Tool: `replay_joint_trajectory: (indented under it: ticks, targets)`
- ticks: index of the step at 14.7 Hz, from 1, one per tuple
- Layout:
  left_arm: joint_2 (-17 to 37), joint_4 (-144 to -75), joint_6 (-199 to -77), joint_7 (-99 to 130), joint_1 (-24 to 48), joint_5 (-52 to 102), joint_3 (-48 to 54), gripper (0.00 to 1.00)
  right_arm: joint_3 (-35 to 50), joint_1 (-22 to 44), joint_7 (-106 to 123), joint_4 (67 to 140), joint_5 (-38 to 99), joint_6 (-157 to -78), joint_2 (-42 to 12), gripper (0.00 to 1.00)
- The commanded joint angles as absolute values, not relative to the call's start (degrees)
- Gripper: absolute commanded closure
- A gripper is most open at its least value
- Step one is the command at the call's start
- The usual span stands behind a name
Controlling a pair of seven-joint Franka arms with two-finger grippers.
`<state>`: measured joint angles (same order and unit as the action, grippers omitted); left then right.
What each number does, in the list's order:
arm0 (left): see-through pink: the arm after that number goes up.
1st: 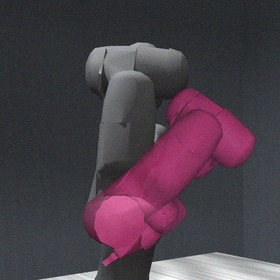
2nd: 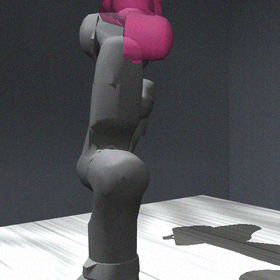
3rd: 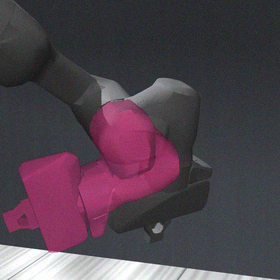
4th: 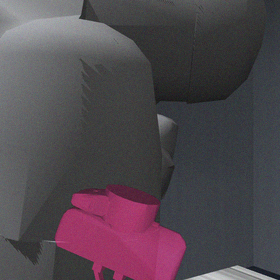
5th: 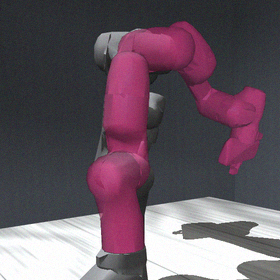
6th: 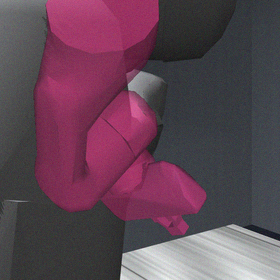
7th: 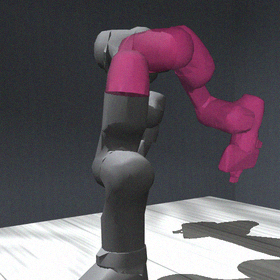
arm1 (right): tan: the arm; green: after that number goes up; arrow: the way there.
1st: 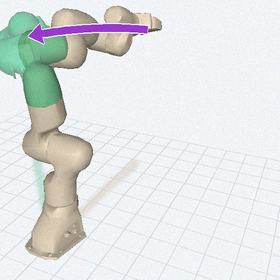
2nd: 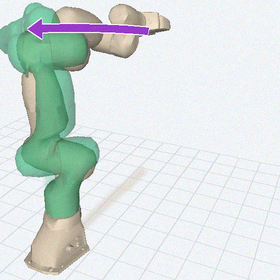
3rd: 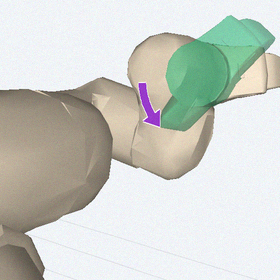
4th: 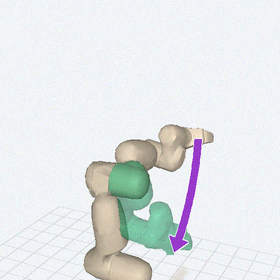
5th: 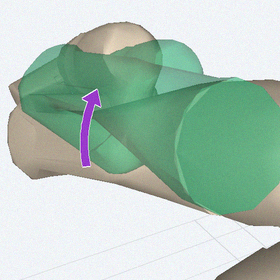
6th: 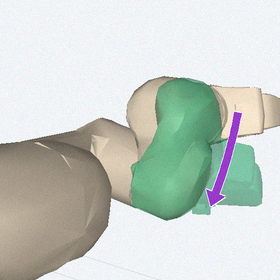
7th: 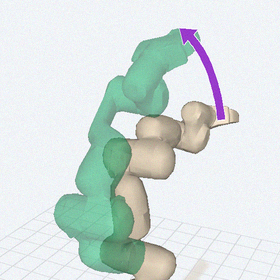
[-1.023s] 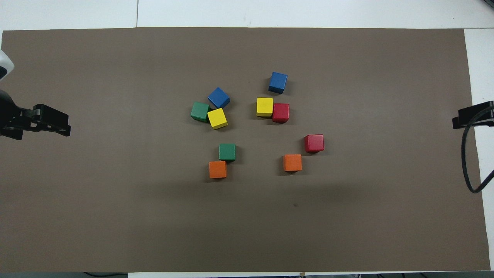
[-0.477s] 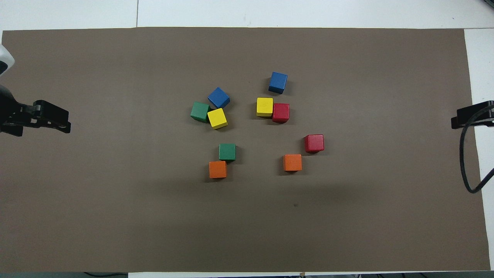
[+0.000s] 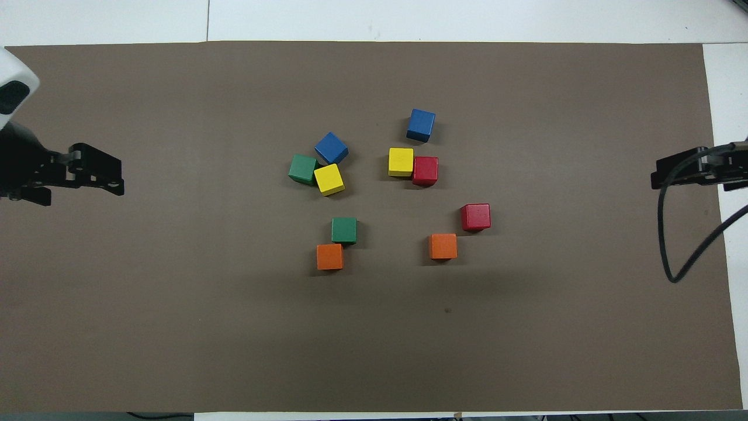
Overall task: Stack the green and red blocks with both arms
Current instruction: 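Grasp the green block with the left gripper while the right gripper grasps red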
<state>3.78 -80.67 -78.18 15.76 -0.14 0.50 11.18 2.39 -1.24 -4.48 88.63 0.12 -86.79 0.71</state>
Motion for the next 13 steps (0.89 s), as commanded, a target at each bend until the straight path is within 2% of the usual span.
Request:
replay_joint_trajectory:
  ticks: [1,3,5,10,13]
  targets:
    - [3.96,-84.87,-84.6,25.36,1.66,3.76,12.57,0.0,2.46,0.0,-6.42,88.86,0.79,-89.03,-0.79,0.0]
    - [1.85,-91.12,-90.5,30.21,5.17,4.04,12.74,0.0,2.55,0.17,-6.5,89.03,0.79,-90.08,-2.02,0.0]
    - [2.54,-94.03,-96.04,36.0,8.77,4.13,12.74,0.0,3.07,1.13,-7.72,89.21,1.14,-91.75,-3.07,0.0]
    - [8.43,-96.49,-105.96,39.55,14.22,4.13,12.75,0.0,3.16,4.3,-10.45,91.57,1.14,-96.66,-5.54,0.0]
    - [15.44,-98.26,-116.68,43.93,20.46,4.04,12.66,0.0,3.16,4.31,-9.85,92.99,1.14,-98.09,-5.45,0.0]
